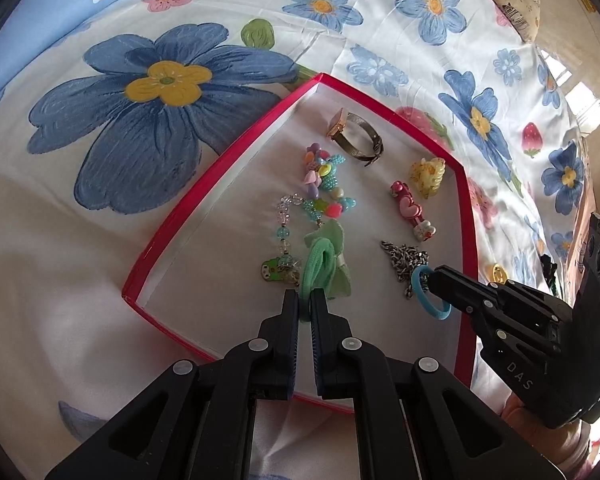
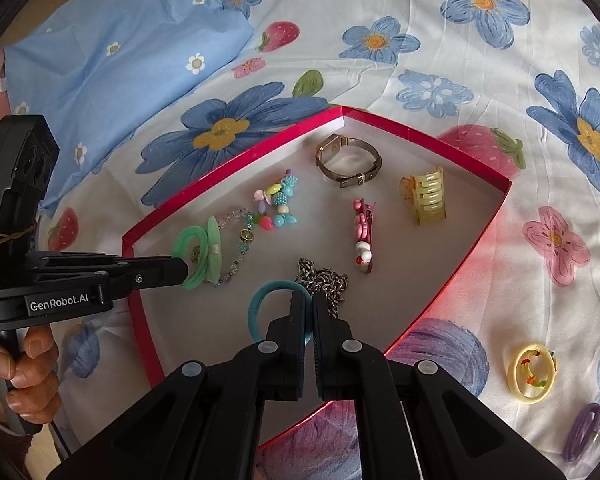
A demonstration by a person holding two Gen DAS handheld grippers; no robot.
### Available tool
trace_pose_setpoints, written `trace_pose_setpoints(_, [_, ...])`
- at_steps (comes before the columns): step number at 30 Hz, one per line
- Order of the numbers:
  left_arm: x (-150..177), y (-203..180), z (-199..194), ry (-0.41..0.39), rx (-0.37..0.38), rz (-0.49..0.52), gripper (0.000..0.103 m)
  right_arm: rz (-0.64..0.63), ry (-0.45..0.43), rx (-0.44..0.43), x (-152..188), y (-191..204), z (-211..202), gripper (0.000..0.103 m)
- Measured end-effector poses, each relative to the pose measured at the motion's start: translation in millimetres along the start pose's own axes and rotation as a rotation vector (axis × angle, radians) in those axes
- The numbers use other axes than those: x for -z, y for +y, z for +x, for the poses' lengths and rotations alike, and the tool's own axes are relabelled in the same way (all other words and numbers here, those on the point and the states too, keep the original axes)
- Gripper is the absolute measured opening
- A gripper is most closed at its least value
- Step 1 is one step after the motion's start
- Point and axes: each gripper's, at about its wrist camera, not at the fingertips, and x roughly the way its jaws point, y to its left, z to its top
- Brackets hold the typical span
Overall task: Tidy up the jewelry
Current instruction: 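Carry both hair ties into the red box and open both tools, then move both tools back toward the purple bow tie and gold ring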
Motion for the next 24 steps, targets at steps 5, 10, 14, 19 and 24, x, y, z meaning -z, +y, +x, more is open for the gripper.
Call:
trace_pose_setpoints(5, [-0.7, 1.7, 2.1, 0.004, -0.002, -0.005, 0.006, 0.009, 0.008, -0.003, 1.0, -0.9, 3.5, 0.008])
trace_pose_setpoints(10, [-0.5, 1.9, 1.4, 0.001, -0.006, -0.007, 0.011, 0.016, 0.002, -0.008, 0.0, -1.3, 1.3, 0.008])
trace_pose_setpoints(14, [0.7, 1.0, -2.9, -0.01, -0.019, 0.001, 0.016, 0.029, -0.012, -0.016, -0.5, -3.3, -5.0, 0.009])
trace_pose_setpoints(19, [4.2, 0.7, -12.3, -0.025, -0.028, -0.001, 0.021, 0.06, -0.05, -0.025, 0.6, -8.7, -22.2, 0.017])
trace_pose_setpoints(24, [7.6, -0.4, -23.0, -0.042, -0.03, 0.001, 0.022, 0.098, -0.09, -0.028, 5.4, -17.7, -44.9, 0.025])
